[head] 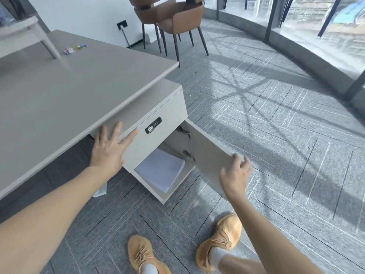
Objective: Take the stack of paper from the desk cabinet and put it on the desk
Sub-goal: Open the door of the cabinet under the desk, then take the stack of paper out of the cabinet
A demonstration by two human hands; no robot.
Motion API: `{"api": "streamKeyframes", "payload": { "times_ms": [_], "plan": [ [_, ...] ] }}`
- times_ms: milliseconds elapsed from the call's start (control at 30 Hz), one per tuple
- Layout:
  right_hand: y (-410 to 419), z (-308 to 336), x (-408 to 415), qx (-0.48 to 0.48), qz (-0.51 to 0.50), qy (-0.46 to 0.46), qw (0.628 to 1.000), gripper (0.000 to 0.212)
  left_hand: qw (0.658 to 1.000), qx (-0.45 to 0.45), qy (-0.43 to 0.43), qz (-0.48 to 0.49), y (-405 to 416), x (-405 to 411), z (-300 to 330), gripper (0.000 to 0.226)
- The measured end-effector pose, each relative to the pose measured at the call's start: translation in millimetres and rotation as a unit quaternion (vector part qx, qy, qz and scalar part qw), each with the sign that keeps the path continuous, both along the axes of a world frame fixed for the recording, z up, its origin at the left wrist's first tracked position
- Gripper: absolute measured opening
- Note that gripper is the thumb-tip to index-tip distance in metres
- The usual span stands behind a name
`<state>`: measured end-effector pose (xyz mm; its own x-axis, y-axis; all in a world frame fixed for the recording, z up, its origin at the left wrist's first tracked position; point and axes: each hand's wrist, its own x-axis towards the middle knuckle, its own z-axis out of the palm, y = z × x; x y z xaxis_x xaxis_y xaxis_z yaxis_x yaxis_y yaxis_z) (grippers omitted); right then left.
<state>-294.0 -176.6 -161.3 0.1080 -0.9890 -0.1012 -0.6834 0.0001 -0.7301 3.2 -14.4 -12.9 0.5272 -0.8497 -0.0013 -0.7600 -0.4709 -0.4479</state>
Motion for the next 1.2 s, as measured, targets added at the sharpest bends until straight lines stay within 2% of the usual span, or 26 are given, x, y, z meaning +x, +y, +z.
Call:
{"api": "streamKeyframes", "payload": {
  "times_ms": [200,300,533,600,667,733,800,867,967,1100,1167,1200],
  "plan": [
    [-29,-1,-3,0.024,0.041,0.119,0.992,0.087,1.000,0.001,0.006,-0.004,1,0,-1,0.117],
    [-46,6,-7,0.032,0.064,0.161,0.984,0.087,1.000,0.002,0.004,-0.008,1,-1,1,0.117],
    [-41,26,-7,0.059,0.131,0.171,0.975,0.078,1.000,-0.009,0.021,0.007,2,-5,3,0.113],
    [-34,29,-7,0.087,0.141,0.167,0.972,0.076,0.998,-0.017,0.047,0.034,0,-15,7,0.104],
    [-25,33,-5,0.106,0.157,0.172,0.967,0.073,0.994,-0.054,0.070,0.057,-4,-34,9,0.083],
    [-18,33,0,0.111,0.190,0.187,0.957,0.068,0.989,-0.112,0.081,0.053,-4,-55,0,0.054],
    [-14,28,12,0.115,0.234,0.195,0.945,0.066,0.975,-0.193,0.108,0.017,-3,-71,-22,0.041],
    [-14,15,30,0.114,0.274,0.197,0.934,0.065,0.952,-0.246,0.183,-0.006,-2,-84,-53,0.036],
    [-12,-14,60,0.104,0.324,0.201,0.919,0.058,0.901,-0.224,0.365,0.071,-5,-94,-116,0.040],
    [-11,-75,97,0.137,0.364,0.202,0.899,0.060,0.774,-0.243,0.531,0.246,-16,-78,-201,0.045],
    [-17,-110,117,0.155,0.372,0.203,0.892,0.061,0.711,-0.267,0.566,0.321,-24,-64,-239,0.045],
    [-22,-128,127,0.160,0.376,0.203,0.890,0.060,0.696,-0.270,0.568,0.348,-29,-57,-255,0.045]
  ]
}}
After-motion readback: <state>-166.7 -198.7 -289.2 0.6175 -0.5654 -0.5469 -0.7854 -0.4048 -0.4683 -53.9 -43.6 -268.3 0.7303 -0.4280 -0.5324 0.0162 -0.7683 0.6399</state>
